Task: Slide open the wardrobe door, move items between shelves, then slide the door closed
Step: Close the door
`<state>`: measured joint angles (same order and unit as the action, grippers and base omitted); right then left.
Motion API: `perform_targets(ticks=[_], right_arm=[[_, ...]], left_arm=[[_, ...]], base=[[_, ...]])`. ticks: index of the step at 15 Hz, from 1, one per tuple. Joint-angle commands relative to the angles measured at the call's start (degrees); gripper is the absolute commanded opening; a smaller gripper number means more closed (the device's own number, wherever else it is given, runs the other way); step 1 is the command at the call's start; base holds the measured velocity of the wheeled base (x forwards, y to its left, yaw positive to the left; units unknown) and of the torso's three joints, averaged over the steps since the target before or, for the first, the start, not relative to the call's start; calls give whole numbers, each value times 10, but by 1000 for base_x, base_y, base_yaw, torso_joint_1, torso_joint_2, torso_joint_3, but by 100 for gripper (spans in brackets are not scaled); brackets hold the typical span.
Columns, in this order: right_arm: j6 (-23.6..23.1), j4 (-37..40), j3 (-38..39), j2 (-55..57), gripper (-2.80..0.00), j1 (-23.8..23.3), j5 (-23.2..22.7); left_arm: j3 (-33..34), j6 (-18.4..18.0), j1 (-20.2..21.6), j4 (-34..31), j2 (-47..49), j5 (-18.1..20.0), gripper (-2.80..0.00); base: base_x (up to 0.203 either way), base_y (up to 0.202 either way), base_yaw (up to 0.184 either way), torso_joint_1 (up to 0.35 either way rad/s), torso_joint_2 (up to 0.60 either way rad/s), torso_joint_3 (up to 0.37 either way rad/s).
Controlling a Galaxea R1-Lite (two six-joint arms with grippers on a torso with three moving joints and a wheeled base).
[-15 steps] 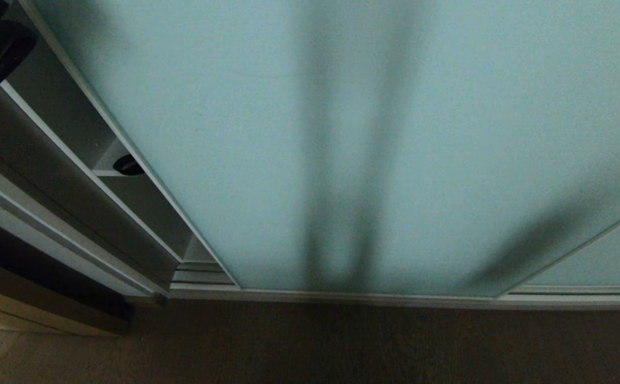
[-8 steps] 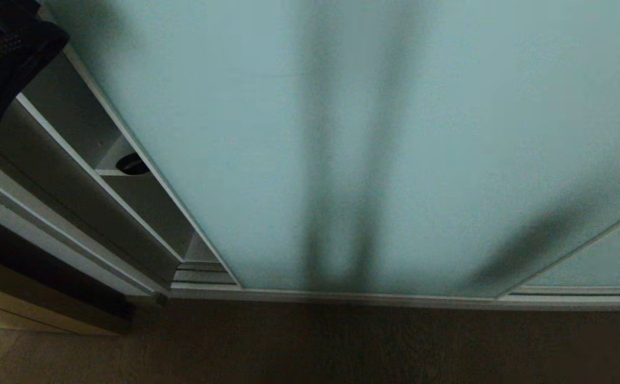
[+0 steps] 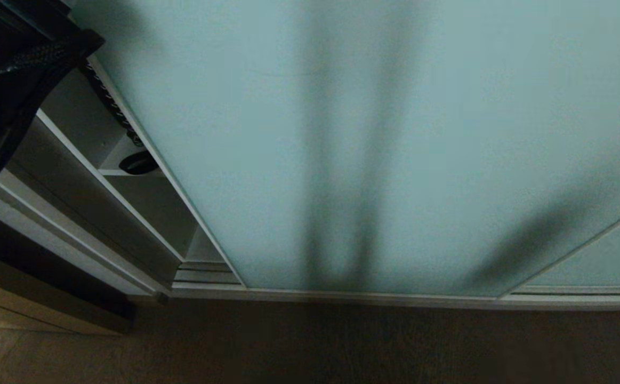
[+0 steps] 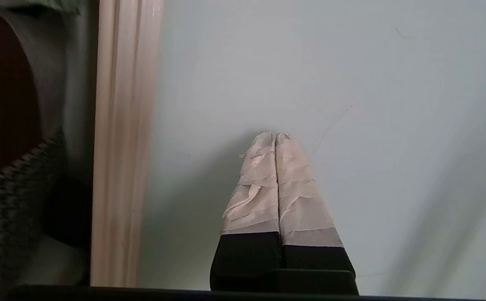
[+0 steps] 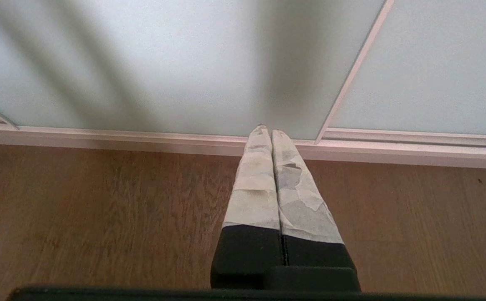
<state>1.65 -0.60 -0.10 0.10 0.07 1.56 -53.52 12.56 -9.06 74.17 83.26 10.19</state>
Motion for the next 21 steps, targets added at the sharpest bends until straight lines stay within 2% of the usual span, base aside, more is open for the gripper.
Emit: perform_targets(ticks=[1,3,7,12,14,17,19,21], right_arm=[[0,0,0,1,-280,0,0],[0,-1,0,0,-280,0,0],[0,0,1,1,-280,0,0],[0,0,0,0,-280,0,0],[0,0,0,1,-280,0,0],[0,0,0,1,-280,0,0],[0,0,0,1,-280,0,0],[0,0,0,1,-280,0,0]], left_arm=[[-7,-9,4,5,5,-6,-280],[-14,-18,11,3,-2,-24,-280],[-10,-20,44,-10,-26,-29,-280],[15,-20,103,-61,-74,-31,-280],[19,-20,125,-72,-83,-48,-280],[27,-20,159,-74,-93,-53,-280],[34,-21,160,-82,-118,-52,-280],[38,-20,160,-148,-151,-50,-280]], base=[[0,0,0,0,0,0],[0,0,0,0,0,0],[0,0,0,0,0,0],[0,0,0,0,0,0],[0,0,0,0,0,0],[0,0,0,0,0,0],[0,0,0,0,0,0],[0,0,0,0,0,0]])
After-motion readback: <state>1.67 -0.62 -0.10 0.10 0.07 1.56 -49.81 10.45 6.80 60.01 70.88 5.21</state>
